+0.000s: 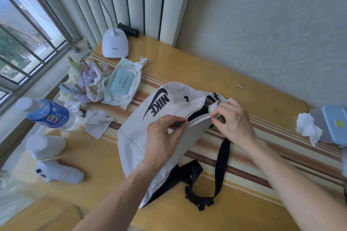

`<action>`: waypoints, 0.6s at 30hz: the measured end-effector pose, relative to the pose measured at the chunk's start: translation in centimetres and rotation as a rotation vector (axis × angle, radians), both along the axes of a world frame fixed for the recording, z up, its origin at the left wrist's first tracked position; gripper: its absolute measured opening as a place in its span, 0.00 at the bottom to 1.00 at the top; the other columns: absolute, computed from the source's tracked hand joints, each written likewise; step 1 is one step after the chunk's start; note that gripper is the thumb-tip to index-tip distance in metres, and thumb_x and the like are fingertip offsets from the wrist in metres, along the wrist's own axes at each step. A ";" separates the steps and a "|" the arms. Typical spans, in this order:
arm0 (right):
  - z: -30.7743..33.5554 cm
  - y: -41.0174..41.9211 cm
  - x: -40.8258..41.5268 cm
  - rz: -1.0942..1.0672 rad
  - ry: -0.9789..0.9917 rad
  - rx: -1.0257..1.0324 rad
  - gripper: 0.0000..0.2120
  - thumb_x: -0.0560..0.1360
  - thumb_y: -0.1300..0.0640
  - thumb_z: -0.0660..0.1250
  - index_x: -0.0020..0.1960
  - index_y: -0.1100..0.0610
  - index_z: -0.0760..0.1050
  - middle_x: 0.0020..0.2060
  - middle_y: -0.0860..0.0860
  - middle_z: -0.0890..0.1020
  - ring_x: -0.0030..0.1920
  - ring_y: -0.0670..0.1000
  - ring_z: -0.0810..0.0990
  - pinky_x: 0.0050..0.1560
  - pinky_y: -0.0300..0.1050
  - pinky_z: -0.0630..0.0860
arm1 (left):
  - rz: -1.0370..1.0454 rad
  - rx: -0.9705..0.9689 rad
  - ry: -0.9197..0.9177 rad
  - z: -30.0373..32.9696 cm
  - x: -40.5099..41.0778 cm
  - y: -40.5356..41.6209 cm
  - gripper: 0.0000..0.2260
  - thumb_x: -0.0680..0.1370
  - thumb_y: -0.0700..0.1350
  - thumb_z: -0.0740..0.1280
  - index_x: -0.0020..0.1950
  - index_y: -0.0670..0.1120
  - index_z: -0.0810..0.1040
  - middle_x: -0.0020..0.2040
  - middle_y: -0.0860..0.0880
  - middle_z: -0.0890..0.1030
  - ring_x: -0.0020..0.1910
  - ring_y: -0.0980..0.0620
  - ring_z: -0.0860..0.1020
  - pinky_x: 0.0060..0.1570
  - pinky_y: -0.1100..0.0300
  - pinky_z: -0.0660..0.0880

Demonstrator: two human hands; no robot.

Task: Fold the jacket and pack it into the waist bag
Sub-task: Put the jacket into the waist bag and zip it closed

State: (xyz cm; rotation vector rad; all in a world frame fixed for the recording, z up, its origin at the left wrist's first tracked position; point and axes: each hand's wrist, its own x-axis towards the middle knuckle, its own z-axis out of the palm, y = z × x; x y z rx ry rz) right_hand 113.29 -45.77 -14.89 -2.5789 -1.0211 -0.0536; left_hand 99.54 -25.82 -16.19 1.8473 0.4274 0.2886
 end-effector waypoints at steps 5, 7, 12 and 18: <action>-0.4 0.4 -2.2 0.023 -0.034 0.017 0.05 0.69 0.66 0.71 0.45 0.60 0.79 0.40 0.51 0.79 0.43 0.53 0.77 0.43 0.48 0.75 | 0.000 -0.014 -0.001 0.0 -0.7 0.4 0.03 0.76 0.42 0.76 0.48 0.49 0.88 0.43 0.57 0.87 0.42 0.56 0.84 0.47 0.59 0.81; 0.4 1.6 -2.8 0.058 0.078 0.039 0.09 0.68 0.60 0.71 0.48 0.58 0.78 0.41 0.49 0.77 0.44 0.52 0.76 0.48 0.47 0.74 | -0.008 -0.015 -0.001 0.2 -0.8 0.4 0.03 0.76 0.42 0.76 0.47 0.49 0.88 0.42 0.57 0.86 0.42 0.56 0.84 0.47 0.60 0.81; 0.6 6.0 -4.0 0.198 0.231 0.031 0.08 0.71 0.60 0.71 0.50 0.57 0.83 0.41 0.48 0.82 0.43 0.47 0.78 0.44 0.40 0.74 | 0.004 -0.009 -0.043 0.3 -1.0 0.4 0.04 0.75 0.41 0.77 0.48 0.49 0.87 0.43 0.56 0.86 0.44 0.53 0.83 0.47 0.63 0.78; 0.3 6.3 -4.0 0.027 0.396 0.131 0.09 0.70 0.65 0.75 0.48 0.56 0.88 0.41 0.47 0.88 0.40 0.41 0.83 0.42 0.27 0.73 | -0.056 0.273 0.076 -1.2 -1.0 0.8 0.09 0.77 0.49 0.73 0.55 0.50 0.82 0.48 0.54 0.82 0.43 0.56 0.81 0.45 0.58 0.79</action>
